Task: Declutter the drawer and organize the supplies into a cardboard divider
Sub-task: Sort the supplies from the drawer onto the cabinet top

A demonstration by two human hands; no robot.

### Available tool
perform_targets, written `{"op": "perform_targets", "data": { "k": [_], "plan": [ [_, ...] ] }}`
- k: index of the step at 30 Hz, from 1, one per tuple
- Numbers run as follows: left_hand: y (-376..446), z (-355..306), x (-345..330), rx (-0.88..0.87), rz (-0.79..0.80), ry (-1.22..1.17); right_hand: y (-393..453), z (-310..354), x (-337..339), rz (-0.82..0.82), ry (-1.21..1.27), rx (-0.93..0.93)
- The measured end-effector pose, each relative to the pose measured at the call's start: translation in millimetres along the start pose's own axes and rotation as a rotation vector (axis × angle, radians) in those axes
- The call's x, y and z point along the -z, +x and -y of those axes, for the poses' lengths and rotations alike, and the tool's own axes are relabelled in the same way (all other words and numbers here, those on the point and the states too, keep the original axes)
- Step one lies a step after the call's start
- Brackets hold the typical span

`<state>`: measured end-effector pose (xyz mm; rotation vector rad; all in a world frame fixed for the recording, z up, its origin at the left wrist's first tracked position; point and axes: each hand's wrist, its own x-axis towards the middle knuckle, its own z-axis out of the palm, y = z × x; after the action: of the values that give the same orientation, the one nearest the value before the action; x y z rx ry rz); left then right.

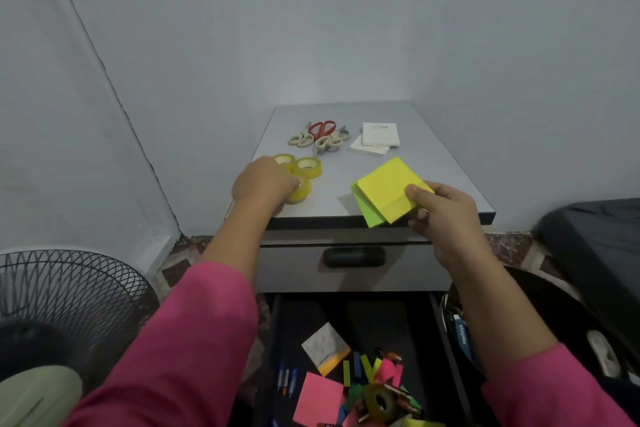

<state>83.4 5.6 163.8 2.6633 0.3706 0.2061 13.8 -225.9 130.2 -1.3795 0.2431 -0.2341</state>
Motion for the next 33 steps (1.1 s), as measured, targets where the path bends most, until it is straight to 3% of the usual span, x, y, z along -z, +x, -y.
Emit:
{"op": "perform_targets", "data": {
  "k": [4, 8, 14, 19, 26, 33],
  "plan": [
    [7, -7, -3, -0.063, -0.007, -0.086, 32, 9, -13, -0.068, 0.022, 0.015],
    [5, -8, -15, -0.225, -0.223, -0.386, 77, 13, -33, -0.223, -0.031, 0.079],
    [8, 2, -37, -0.31, -0.484, -0.467, 135, 24, -69, -0.374, -0.107, 0.117],
    [12, 3, -41, -0.316, -0.508, -0.42, 171, 23, -79, -0.425, -0.27, 0.091],
    [23, 8, -41, -0.101, -0.48, -0.659, 186, 2, -67, -0.388, -0.84, 0.127],
    [18, 3, -39, -0.279, -0.468, -0.434, 168, -4, -63, -0.366, -0.812, 0.243]
  ]
}}
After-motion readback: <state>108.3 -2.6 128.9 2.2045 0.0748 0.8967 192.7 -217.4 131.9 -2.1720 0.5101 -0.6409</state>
